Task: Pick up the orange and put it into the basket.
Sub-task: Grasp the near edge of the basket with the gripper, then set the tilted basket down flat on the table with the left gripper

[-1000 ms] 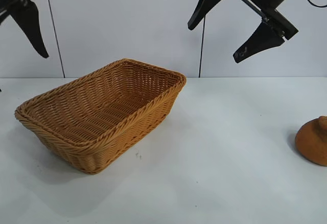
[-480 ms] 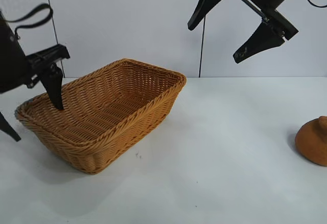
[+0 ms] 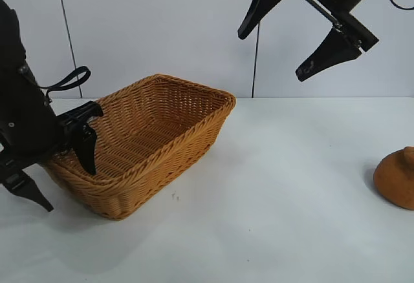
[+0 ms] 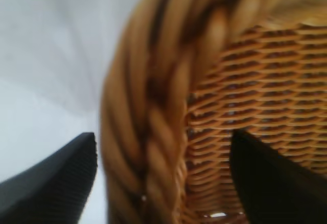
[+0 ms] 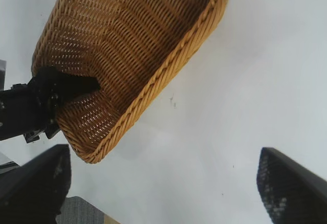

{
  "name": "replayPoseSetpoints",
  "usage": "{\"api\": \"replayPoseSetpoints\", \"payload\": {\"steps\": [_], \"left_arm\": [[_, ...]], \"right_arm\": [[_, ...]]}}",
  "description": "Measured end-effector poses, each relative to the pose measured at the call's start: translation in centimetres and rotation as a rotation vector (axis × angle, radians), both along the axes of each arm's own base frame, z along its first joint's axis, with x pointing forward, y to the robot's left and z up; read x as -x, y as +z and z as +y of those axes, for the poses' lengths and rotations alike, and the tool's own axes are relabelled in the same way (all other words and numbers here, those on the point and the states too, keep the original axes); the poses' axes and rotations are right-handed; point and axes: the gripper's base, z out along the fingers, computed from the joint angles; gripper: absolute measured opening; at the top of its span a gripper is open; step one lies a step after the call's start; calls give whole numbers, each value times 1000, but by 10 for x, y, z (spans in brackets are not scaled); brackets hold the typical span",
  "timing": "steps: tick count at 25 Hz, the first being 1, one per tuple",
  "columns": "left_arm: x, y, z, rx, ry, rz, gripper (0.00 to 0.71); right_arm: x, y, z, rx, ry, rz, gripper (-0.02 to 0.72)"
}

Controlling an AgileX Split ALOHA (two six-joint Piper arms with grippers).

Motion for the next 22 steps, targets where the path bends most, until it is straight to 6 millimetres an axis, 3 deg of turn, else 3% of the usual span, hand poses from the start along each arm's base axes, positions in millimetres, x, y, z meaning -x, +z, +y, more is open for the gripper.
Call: {"api": "replayPoseSetpoints", "payload": {"steps": [2, 4, 9, 16, 22], "left_arm": [[1, 0, 0, 0, 0, 7, 176], [0, 2, 0, 10, 20, 3, 87], [-10, 22, 6, 13, -49, -16, 87], [-56, 69, 14, 44, -327, -105, 87], [-75, 72, 7, 32, -591, -43, 87]], "right_arm": [[0, 0, 0, 0, 0, 0, 678], [0, 0, 0, 0, 0, 0, 678], [0, 0, 0, 0, 0, 0, 678], [0, 0, 0, 0, 0, 0, 678], [0, 0, 0, 0, 1, 2, 678]]}}
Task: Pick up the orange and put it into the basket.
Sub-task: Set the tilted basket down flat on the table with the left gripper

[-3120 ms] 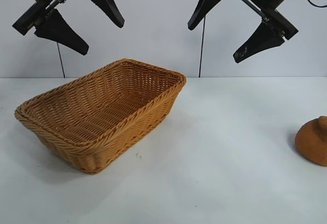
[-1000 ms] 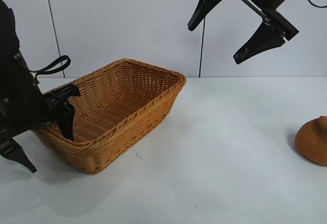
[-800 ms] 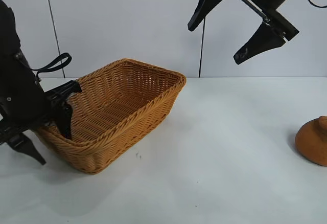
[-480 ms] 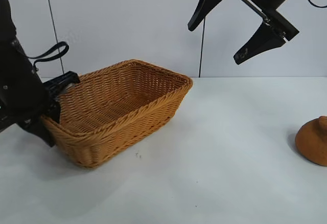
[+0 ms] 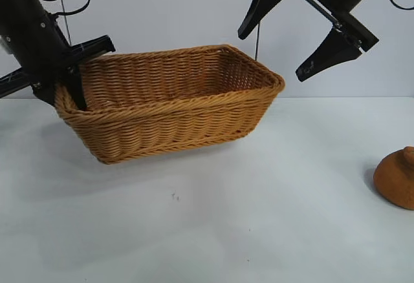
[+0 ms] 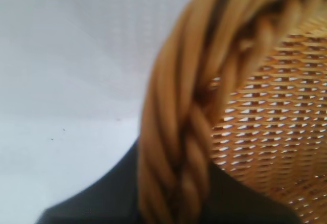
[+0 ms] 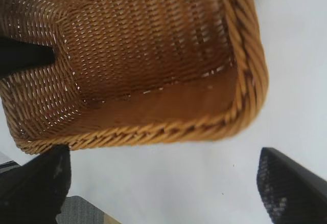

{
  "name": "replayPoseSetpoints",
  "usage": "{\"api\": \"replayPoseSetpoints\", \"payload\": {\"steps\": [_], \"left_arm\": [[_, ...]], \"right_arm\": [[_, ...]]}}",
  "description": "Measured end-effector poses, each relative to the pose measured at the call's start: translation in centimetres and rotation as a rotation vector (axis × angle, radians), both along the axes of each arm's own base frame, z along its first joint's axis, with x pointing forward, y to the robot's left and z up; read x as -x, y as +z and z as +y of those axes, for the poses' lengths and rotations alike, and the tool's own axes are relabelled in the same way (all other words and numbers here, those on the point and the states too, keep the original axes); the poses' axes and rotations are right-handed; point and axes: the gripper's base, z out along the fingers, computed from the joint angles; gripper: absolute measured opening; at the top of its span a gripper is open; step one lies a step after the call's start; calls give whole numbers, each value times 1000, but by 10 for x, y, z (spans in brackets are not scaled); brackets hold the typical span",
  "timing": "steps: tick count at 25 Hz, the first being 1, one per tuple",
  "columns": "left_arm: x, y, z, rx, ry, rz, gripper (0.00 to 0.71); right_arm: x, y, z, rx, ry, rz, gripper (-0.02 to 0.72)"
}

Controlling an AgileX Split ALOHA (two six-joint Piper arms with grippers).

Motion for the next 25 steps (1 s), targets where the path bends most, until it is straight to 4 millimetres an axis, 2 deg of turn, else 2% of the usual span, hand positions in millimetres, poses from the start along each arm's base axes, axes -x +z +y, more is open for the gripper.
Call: {"api": "replayPoseSetpoints", "payload": {"steps": [8, 13, 20, 24, 25], "left_arm": [[8, -2, -37, -11, -201, 19, 87], [5, -18, -37, -22, -200, 45, 87], [-1, -57, -38, -34, -188, 97, 85], [-2, -60, -39, -30, -185, 102, 91], [-2, -60, -39, -29, -185, 102, 115]], "right_arm": [[0, 0, 0, -1, 1, 2, 678], [0, 0, 0, -1, 1, 2, 678], [0, 0, 0, -1, 1, 2, 678], [0, 0, 0, -1, 2, 4, 678], [0, 0, 0, -1, 2, 4, 678]]}}
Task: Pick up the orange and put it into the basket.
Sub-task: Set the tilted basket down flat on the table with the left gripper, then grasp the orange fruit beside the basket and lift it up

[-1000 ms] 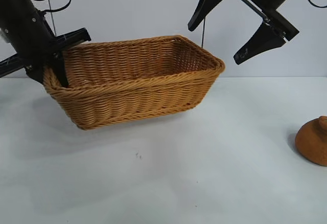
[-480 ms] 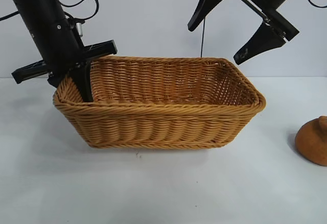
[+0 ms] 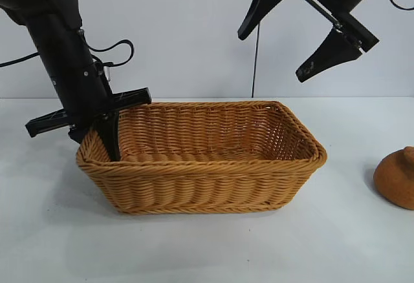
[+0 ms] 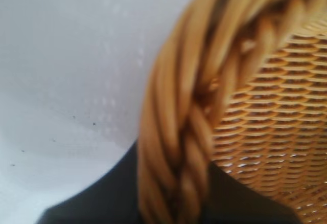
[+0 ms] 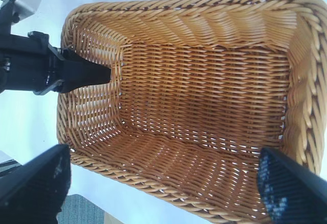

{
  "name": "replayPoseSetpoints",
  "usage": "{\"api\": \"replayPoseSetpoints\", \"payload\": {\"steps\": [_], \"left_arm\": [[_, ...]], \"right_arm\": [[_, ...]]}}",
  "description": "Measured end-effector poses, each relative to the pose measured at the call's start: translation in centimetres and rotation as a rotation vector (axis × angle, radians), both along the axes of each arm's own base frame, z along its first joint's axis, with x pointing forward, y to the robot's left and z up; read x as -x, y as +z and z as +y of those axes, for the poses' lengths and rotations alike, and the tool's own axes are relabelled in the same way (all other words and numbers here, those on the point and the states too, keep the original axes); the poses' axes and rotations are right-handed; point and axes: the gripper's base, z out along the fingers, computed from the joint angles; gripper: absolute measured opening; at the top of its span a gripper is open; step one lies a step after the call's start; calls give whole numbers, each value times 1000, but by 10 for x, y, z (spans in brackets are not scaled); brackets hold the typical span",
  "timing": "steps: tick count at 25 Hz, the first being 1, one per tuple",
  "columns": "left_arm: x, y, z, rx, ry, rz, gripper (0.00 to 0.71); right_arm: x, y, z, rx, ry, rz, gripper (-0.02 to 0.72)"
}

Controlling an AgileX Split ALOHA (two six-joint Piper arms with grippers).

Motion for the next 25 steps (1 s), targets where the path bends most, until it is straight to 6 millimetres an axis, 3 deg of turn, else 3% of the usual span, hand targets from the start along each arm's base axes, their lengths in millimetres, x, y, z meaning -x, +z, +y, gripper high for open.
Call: {"api": "replayPoseSetpoints", "payload": {"steps": [3, 5, 7, 11, 14, 19, 25], "left_arm": [[0, 0, 0, 3, 1, 3, 316], [1, 0, -1, 7, 1, 14, 497], [3, 0, -1, 6, -4, 30, 595], [6, 7, 0, 8, -31, 42, 647], [8, 29, 0, 19, -54, -9, 661], [4, 97, 11, -86, -163, -168, 664], [-15, 148, 18, -177, -183, -361, 664]], "right_arm": [[0, 0, 0, 0, 2, 4, 678], [1, 0, 0, 0, 4, 6, 678], [1, 0, 0, 1, 9, 13, 678], [2, 0, 0, 1, 13, 19, 678], [2, 0, 0, 1, 12, 18, 678], [2, 0, 0, 1, 12, 18, 678], [3, 0, 0, 1, 19, 28, 678]]}}
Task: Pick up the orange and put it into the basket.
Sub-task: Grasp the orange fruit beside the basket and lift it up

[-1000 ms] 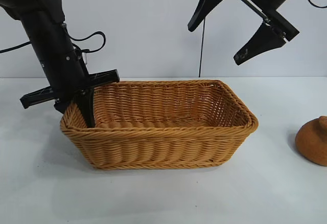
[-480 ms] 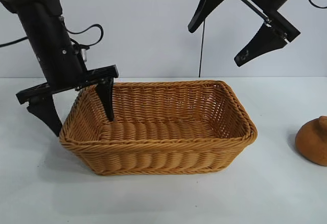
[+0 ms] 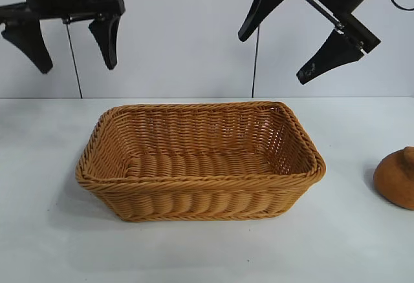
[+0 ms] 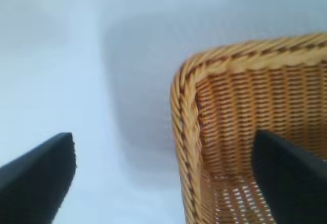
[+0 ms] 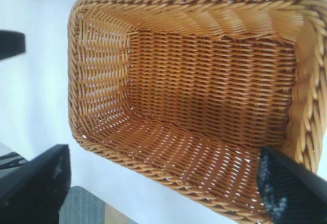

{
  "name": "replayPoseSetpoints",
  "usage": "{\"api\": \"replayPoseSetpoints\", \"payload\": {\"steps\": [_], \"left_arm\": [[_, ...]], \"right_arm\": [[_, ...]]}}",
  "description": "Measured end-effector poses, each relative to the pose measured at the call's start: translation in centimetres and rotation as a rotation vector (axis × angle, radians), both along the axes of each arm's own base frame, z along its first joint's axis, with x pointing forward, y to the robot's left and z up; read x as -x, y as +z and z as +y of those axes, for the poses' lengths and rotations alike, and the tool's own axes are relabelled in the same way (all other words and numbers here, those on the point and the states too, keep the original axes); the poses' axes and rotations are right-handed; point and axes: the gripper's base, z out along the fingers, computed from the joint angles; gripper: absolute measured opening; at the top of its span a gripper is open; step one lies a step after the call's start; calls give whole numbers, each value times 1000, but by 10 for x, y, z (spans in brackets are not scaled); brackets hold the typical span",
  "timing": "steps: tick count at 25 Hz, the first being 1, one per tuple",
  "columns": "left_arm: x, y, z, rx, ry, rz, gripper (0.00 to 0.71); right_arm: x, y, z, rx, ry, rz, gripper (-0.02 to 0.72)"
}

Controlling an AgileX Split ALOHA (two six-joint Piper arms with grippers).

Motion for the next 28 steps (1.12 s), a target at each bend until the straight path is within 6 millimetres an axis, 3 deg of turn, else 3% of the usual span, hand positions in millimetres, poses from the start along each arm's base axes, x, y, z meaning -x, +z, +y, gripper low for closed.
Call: {"api": "replayPoseSetpoints", "payload": {"steps": [7, 17, 23, 28], "left_arm": [[-6, 7, 17, -96, 16, -46, 664], [-13, 6, 106, -125, 207, -28, 664], [24, 15, 115, -143, 172, 13, 664], [78, 24, 117, -151, 143, 43, 664]], "right_arm": [[1, 0, 0, 0, 5, 8, 678], [1, 0, 0, 0, 5, 7, 678], [1, 0, 0, 0, 4, 6, 678], [1, 0, 0, 0, 4, 6, 678]]}}
